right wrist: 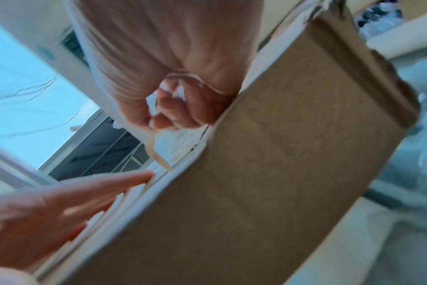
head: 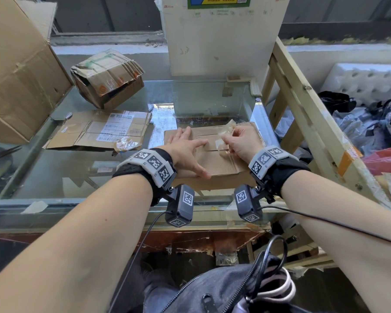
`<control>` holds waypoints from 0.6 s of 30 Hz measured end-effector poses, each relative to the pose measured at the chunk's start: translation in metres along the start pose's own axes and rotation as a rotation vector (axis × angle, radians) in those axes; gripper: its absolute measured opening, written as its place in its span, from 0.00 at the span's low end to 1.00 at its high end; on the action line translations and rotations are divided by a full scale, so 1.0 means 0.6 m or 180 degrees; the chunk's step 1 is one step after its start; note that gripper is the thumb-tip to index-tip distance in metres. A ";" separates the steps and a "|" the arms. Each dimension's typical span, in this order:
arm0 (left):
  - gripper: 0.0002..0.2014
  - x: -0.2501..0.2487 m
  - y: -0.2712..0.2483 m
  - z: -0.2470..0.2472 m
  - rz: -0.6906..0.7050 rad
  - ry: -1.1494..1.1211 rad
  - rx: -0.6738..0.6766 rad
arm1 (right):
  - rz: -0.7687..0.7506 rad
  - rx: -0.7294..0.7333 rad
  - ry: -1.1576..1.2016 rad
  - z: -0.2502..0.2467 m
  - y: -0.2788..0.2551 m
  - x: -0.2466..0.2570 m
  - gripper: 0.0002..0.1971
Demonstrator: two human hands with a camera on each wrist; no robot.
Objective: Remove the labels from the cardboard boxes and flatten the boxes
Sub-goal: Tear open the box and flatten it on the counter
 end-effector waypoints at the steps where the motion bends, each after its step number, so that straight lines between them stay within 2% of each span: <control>1: 0.53 -0.003 0.001 0.000 -0.0004 -0.0008 0.0005 | -0.0072 -0.0067 -0.0125 -0.005 0.003 -0.003 0.14; 5: 0.50 -0.014 0.005 0.005 -0.0038 -0.0116 0.0059 | -0.0392 -0.0067 -0.0756 -0.007 0.001 -0.001 0.05; 10: 0.45 -0.018 0.007 0.009 -0.0080 -0.0245 0.0111 | -0.0649 -0.0023 -0.1195 -0.006 -0.010 0.002 0.06; 12: 0.44 -0.017 0.006 0.010 -0.0086 -0.0283 0.0096 | -0.0527 0.0127 -0.0872 -0.001 -0.017 0.001 0.07; 15: 0.43 -0.018 0.005 0.013 -0.0066 -0.0345 0.0083 | -0.0076 0.0486 0.0049 0.004 -0.030 0.008 0.12; 17: 0.44 -0.017 0.005 0.014 -0.0075 -0.0331 0.0089 | 0.0087 0.0544 0.0016 0.002 -0.028 0.011 0.14; 18: 0.44 -0.017 0.005 0.014 -0.0087 -0.0327 0.0094 | 0.0188 0.0483 -0.0051 -0.001 -0.024 0.010 0.19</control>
Point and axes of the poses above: each hand's wrist, its own y-axis towards the middle knuckle, its own z-axis out of the palm, x = y × z, the point moved 7 cm from there along y, towards the middle knuckle, and after that the axes turned 13 degrees about -x, right-handed, at the moved point
